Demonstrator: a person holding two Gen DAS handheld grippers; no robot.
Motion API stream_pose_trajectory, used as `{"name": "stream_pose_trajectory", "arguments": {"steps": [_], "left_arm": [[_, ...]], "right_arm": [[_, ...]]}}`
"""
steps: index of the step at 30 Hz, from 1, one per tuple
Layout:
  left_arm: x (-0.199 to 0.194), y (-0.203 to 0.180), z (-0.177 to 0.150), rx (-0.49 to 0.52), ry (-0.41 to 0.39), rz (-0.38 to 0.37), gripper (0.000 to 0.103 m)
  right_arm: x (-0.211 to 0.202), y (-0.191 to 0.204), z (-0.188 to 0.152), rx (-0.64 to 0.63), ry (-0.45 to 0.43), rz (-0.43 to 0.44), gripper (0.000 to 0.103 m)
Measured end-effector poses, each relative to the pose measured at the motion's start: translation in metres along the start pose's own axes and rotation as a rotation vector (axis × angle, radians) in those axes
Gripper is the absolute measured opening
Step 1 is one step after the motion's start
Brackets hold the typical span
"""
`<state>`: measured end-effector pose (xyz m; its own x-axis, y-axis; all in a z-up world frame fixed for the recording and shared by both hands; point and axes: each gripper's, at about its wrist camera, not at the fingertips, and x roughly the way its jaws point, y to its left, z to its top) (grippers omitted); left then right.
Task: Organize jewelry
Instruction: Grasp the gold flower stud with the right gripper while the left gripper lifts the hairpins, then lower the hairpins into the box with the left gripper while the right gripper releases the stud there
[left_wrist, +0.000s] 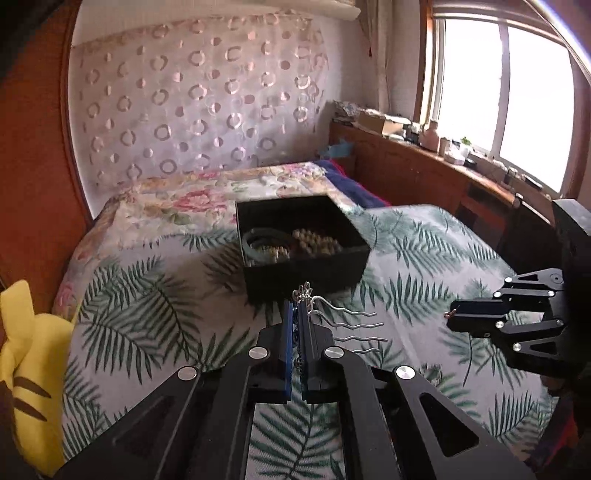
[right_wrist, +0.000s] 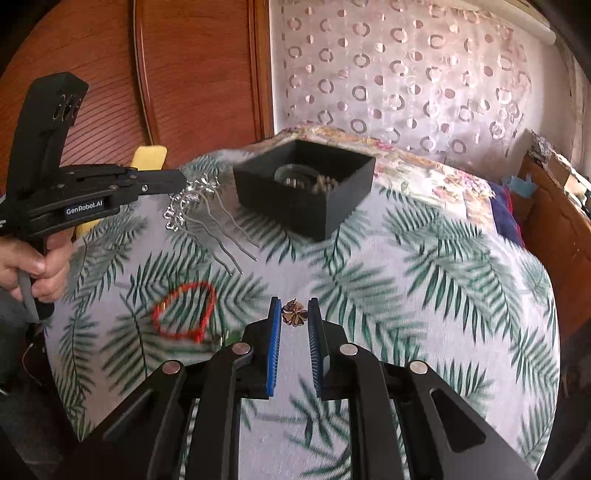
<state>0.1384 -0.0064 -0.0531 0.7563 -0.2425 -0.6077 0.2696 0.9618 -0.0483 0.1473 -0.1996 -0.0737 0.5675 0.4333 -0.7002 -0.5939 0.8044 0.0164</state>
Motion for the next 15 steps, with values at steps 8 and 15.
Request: {"name": "stream_pose_trajectory", "arguments": {"steps": [8,15], "left_arm": [[0.010,0.014,0.044,-0.026,-0.056,-0.001,0.002],[0.042,0.031,0.070,-0.054,-0.051,0.020,0.002]], "right_arm": [[0.028,-0.014,0.055,0.010,-0.058,0.028,0.016],[0.064,-0.033,0.087,0.029,-0.047,0.054,0.016]]}}
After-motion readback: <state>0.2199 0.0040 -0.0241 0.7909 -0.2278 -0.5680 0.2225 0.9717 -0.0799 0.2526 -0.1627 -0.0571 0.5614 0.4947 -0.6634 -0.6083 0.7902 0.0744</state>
